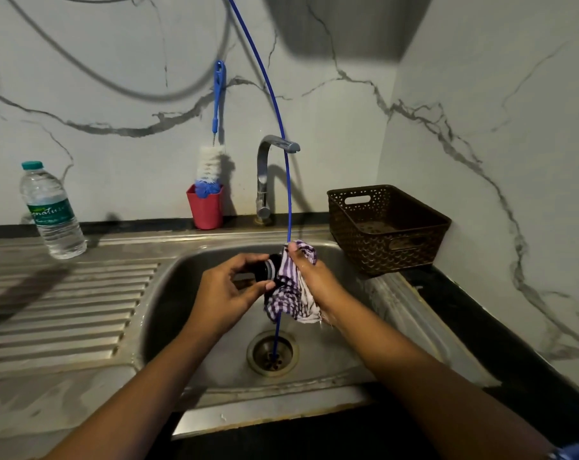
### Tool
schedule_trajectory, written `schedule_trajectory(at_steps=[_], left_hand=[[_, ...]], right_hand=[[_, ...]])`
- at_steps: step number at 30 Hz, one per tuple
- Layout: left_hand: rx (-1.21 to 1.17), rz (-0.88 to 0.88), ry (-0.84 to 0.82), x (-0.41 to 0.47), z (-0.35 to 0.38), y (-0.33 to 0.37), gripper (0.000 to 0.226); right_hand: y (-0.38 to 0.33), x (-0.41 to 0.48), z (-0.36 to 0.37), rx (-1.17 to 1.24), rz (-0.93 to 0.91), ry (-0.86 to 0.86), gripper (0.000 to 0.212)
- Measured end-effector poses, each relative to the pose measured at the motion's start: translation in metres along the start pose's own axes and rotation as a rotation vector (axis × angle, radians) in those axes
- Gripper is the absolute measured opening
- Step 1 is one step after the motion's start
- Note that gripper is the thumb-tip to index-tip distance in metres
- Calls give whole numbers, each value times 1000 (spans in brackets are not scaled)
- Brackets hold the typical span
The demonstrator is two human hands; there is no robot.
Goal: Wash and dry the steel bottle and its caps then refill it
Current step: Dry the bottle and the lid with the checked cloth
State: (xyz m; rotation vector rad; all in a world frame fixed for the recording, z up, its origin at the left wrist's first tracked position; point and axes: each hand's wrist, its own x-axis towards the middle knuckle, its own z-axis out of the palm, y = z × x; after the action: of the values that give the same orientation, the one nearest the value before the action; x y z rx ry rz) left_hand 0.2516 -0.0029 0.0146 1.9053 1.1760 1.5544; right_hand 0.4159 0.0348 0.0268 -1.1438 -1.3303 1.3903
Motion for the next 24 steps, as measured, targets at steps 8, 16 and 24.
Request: schedule_trajectory(at_steps=[8,16,24], left_hand=[[-30,6,69,2,0,-2,46],[-108,-276,-101,7,-5,-6,75],[84,-277,-133,6,-9,-5,49]], right_hand=[[-1,-2,-2,269,-17,-39,54],[3,5,-9,-137,-264,-52,40],[2,9,-7,40,-226,116,44]])
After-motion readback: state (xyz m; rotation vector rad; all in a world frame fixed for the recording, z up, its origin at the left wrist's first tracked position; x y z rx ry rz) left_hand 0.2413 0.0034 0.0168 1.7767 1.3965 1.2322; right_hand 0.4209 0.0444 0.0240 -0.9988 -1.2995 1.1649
